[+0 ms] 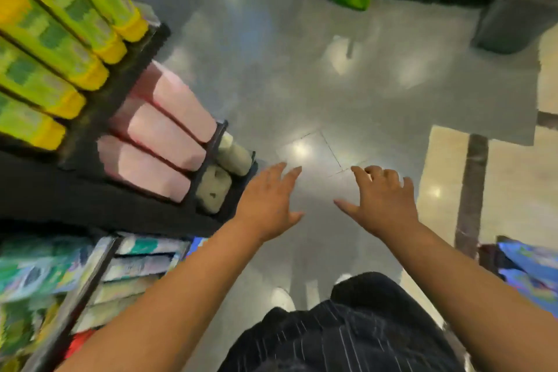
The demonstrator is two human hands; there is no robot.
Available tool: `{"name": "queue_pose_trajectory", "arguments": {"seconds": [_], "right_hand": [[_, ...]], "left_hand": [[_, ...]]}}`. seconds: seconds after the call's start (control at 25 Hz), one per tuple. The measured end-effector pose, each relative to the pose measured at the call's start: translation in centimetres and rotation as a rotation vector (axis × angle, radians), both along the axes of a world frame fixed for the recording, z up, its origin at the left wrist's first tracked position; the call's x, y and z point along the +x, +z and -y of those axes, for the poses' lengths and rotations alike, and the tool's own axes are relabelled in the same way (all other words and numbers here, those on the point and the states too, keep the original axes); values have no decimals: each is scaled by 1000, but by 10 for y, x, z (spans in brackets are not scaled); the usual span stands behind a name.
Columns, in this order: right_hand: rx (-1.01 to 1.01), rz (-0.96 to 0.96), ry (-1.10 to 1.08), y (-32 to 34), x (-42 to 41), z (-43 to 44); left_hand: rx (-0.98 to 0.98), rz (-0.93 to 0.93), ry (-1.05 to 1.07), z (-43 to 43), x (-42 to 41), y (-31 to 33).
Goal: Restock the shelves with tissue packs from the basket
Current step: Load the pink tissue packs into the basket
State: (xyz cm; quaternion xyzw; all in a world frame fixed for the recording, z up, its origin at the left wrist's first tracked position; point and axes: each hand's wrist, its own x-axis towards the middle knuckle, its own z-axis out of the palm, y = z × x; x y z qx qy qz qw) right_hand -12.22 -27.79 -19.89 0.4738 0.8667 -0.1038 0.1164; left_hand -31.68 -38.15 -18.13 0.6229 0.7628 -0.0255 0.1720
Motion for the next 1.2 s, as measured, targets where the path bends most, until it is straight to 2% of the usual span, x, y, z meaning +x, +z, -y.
{"name": "queue_pose_trajectory", "arguments": {"seconds": [0.16,0.36,0.52,0.92,1.2], "right_hand": [[-18,-7,-224,-3,39,-102],[-14,-32,-337,4,107,-246],[-4,31,-431,23,150,-356],[-17,15,-701,13,177,-637],[-35,-43,-822,22,210,-818]], "left_hand": [[-6,19,-155,-143,22,-5],[25,45,-266,-309,81,-7],[49,89,-335,-434,121,4],[40,123,-571,-774,160,-8],[37,109,-657,-977,186,0]]}}
